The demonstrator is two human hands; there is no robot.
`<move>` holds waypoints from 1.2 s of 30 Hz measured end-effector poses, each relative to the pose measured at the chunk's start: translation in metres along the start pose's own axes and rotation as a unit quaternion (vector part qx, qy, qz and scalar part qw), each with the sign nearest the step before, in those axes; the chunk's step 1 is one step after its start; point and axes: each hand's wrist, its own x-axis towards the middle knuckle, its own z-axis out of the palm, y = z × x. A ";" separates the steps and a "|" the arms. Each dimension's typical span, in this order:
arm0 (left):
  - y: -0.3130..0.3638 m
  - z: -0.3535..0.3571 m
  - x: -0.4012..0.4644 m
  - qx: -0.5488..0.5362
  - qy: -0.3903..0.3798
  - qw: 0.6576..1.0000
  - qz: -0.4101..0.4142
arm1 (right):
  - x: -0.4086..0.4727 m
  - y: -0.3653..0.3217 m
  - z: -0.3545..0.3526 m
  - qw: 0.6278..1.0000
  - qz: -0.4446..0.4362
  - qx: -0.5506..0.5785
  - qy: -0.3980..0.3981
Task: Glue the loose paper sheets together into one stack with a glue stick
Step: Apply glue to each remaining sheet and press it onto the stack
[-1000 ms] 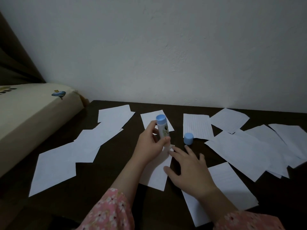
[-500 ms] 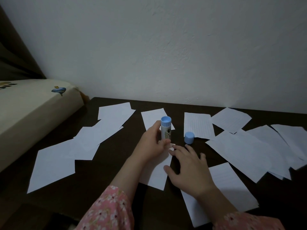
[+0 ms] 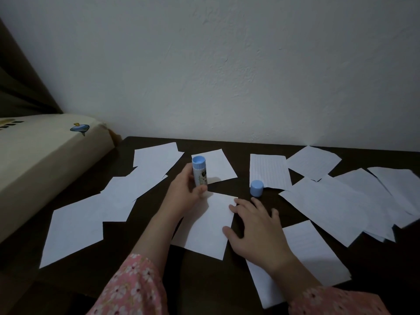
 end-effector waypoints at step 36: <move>-0.023 -0.020 -0.001 -0.016 0.116 0.992 -0.055 | -0.008 -0.005 0.002 0.998 0.034 -0.025 0.040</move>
